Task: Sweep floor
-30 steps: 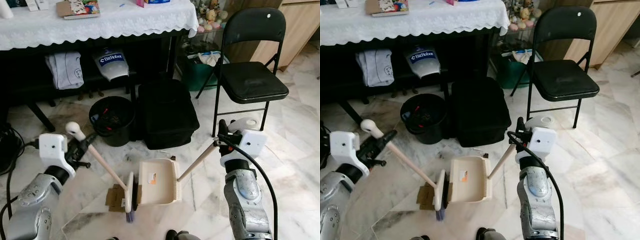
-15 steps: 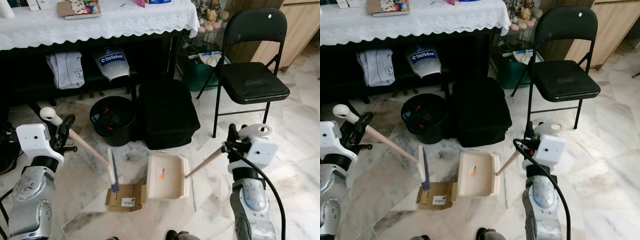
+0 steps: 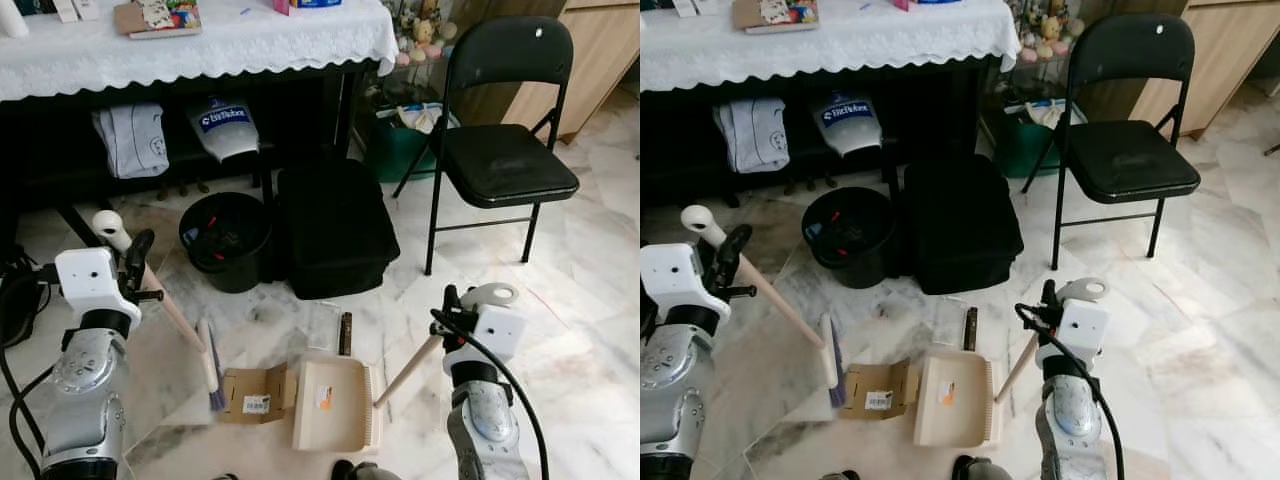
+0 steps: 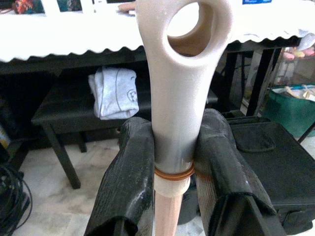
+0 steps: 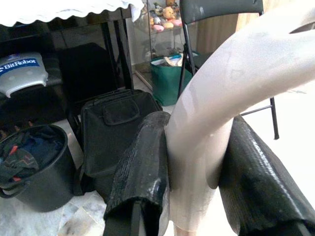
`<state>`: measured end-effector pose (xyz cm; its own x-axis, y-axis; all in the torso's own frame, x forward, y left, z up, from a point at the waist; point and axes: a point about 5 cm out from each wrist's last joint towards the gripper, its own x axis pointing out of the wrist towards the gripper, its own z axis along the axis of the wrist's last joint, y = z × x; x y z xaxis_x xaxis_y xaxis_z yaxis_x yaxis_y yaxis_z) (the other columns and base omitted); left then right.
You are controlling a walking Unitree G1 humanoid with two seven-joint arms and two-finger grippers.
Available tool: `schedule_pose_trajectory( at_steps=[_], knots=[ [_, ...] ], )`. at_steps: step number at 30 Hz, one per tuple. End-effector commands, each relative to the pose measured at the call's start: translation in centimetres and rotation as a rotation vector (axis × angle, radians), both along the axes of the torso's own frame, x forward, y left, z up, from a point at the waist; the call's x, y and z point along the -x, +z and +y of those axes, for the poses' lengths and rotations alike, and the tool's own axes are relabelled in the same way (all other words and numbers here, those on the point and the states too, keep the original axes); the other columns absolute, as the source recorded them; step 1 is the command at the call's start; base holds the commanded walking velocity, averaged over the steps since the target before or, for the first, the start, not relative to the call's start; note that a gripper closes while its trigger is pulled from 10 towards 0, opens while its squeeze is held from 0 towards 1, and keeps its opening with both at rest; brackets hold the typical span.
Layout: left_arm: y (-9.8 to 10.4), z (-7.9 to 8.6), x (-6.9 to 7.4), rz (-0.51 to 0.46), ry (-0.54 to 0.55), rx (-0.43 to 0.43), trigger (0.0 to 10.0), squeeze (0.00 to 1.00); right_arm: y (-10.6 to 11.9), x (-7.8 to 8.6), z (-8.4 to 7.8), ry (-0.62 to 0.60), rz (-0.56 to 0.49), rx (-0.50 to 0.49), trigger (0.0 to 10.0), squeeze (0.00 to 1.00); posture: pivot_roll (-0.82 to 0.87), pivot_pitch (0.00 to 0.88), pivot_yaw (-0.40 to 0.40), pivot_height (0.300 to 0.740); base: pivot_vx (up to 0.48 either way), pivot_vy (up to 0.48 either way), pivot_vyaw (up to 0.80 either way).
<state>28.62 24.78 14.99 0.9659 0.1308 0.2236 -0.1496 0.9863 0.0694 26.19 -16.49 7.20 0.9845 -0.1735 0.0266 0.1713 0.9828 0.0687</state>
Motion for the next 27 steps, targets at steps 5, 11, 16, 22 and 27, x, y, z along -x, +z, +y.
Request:
schedule_pose_trajectory(
  at_steps=[5, 11, 16, 22, 27],
  knots=[
    [0.0, -0.7, -0.4, -0.04, -0.009, -0.019, 10.0, 0.06, -0.4, 0.1, -0.1, -0.011, -0.016, 0.015, 10.0, 0.0, -0.01, 0.195, -0.026, 0.74, 0.0, 0.0, 0.0],
    [-0.6, -1.2, -0.5, -0.039, -0.01, -0.007, 10.0, 0.06, -0.5, 0.0, -0.1, -0.01, -0.025, 0.027, 10.0, 0.0, -0.02, 0.213, -0.029, 0.74, 0.0, 0.0, 0.0],
    [-0.7, -1.4, -0.4, -0.045, -0.015, -0.005, 10.0, 0.06, -0.6, -0.2, 0.0, -0.001, -0.034, 0.034, 10.0, 0.0, -0.02, 0.224, -0.032, 0.74, 0.0, 0.0, 0.0],
    [-1.1, -1.2, -0.2, -0.042, -0.01, -0.005, 10.0, 0.06, -0.6, -0.4, 0.1, 0.008, -0.044, 0.047, 10.0, 0.0, -0.02, 0.24, -0.032, 0.74, 0.0, 0.0, 0.0],
    [-1.4, -1.0, 0.0, -0.034, -0.006, -0.006, 10.0, 0.06, -0.6, -0.5, 0.1, 0.011, -0.049, 0.051, 10.0, 0.0, -0.02, 0.245, -0.032, 0.74, 0.0, 0.0, 0.0]
  ],
)
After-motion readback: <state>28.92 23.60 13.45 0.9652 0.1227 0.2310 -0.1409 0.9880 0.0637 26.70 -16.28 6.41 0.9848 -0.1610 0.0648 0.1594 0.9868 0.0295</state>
